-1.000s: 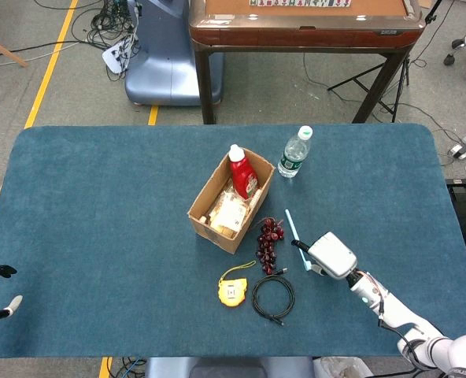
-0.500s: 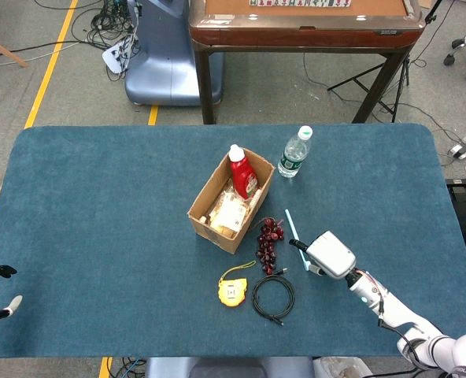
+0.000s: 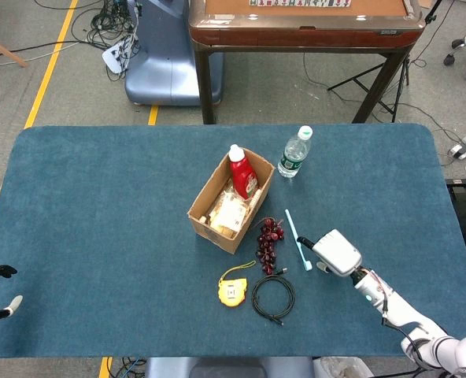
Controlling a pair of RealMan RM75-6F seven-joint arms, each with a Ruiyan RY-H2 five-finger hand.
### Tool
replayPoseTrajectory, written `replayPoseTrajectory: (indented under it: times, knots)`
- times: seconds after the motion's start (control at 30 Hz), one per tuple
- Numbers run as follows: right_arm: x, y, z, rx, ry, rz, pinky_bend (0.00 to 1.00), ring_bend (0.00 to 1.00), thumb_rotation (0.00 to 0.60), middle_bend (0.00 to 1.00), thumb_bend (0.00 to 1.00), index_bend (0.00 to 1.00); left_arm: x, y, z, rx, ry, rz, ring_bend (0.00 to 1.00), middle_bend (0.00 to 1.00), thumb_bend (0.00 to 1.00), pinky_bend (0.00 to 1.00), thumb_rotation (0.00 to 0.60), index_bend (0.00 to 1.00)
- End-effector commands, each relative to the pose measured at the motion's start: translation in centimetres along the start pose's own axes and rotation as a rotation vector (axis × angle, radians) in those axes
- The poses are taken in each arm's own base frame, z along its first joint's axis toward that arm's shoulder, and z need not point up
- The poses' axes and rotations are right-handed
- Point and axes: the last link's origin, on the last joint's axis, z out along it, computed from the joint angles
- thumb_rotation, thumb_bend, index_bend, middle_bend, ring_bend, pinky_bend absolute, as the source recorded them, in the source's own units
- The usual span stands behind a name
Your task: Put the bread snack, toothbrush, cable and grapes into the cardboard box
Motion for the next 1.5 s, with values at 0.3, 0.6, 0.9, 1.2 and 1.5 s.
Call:
replayPoseTrajectory:
  times: [0.3,0.6,0.9,1.2,1.5]
  knots:
    - [-0.3,-1.3,1.2,0.024,0.02,0.037,0.93,0.93,0.6,1.0,0.0,0.31,0.1,-0.1,0.0,0.002,0.0,-0.003,0.31,0.41,0.21,0.49,0.6,0.38]
    - [0.1,-2.7,1.8,0.061,0.048,0.073,0.93,0.93,0.6,1.0,0.0,0.31,0.1,-0.1,0.0,0.007,-0.002,-0.001,0.31,0.4,0.21,0.49,0.6,0.38]
    - [1.0,-1.9,1.8,0.048,0.052,0.069,0.93,0.93,0.6,1.0,0.0,0.31,0.1,-0.1,0.0,0.006,-0.002,-0.002,0.31,0.4,0.21,0.49,0.6,0.38]
    - [1.7,-0.6,2.3,0.022,0.026,-0.01,0.93,0.93,0.6,1.0,0.0,0.32,0.0,-0.1,0.0,0.007,-0.003,-0.001,0.31,0.41,0.21,0.49,0.6,0.38]
    - [2.3,0.0,3.8,0.054,-0.073,-0.085,0.93,0.94,0.6,1.0,0.06,0.37,0.1,-0.2,0.0,0.011,-0.001,-0.004,0.31,0.41,0.21,0.49,0.6,0.38]
